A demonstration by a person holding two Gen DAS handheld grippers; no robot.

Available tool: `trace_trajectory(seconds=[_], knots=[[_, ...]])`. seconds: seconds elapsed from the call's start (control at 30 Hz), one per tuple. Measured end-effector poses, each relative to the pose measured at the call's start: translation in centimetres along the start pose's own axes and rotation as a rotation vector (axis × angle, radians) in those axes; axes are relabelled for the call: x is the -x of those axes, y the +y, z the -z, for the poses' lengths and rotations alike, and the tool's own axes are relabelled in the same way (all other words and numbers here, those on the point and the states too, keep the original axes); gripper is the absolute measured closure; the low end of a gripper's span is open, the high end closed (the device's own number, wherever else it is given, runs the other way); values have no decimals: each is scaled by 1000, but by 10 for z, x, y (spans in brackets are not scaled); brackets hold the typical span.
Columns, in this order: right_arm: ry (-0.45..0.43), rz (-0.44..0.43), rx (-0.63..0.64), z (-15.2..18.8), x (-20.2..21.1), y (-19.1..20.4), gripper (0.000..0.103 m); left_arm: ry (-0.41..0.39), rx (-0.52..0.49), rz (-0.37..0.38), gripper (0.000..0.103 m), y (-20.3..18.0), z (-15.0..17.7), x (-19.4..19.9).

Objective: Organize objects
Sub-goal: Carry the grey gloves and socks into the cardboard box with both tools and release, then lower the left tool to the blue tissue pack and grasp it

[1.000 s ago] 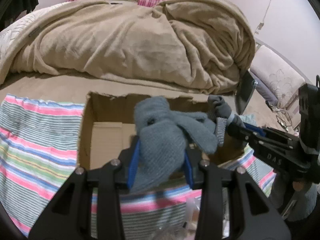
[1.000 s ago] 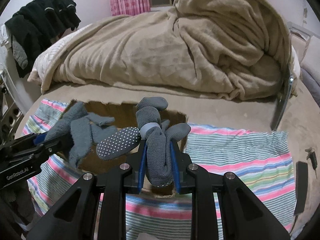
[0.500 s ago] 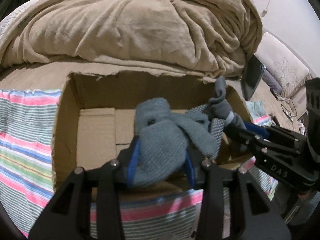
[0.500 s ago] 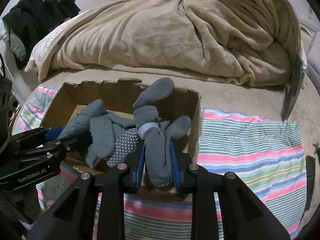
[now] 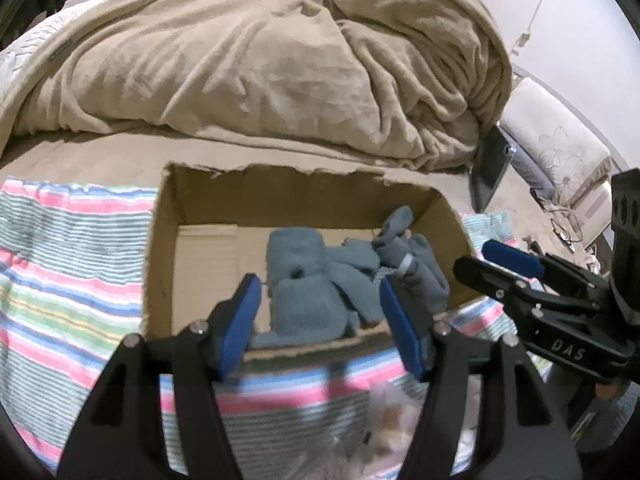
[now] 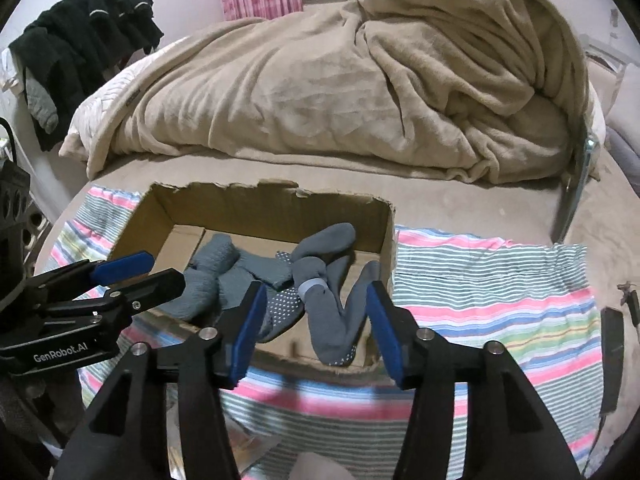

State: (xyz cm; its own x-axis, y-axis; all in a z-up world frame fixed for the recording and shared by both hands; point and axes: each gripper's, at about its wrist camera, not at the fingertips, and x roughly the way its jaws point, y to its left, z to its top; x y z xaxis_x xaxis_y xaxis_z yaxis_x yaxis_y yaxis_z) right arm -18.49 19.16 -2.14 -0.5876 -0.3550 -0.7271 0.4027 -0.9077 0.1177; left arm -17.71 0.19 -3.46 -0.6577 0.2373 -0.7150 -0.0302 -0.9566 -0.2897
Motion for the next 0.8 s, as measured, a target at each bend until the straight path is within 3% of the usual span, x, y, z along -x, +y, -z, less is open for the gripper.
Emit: trace_trajectory(seconds=[0.1, 0.33, 0.8], knots=[[-16, -1, 2, 4, 13, 4, 39, -13, 1, 3, 36, -1, 3, 15], [-29, 4, -7, 15, 36, 9, 38, -44, 17, 5, 30, 3, 15, 50], [-20, 12, -27, 47, 65, 11, 38, -6, 50, -7, 30, 9, 58, 72]])
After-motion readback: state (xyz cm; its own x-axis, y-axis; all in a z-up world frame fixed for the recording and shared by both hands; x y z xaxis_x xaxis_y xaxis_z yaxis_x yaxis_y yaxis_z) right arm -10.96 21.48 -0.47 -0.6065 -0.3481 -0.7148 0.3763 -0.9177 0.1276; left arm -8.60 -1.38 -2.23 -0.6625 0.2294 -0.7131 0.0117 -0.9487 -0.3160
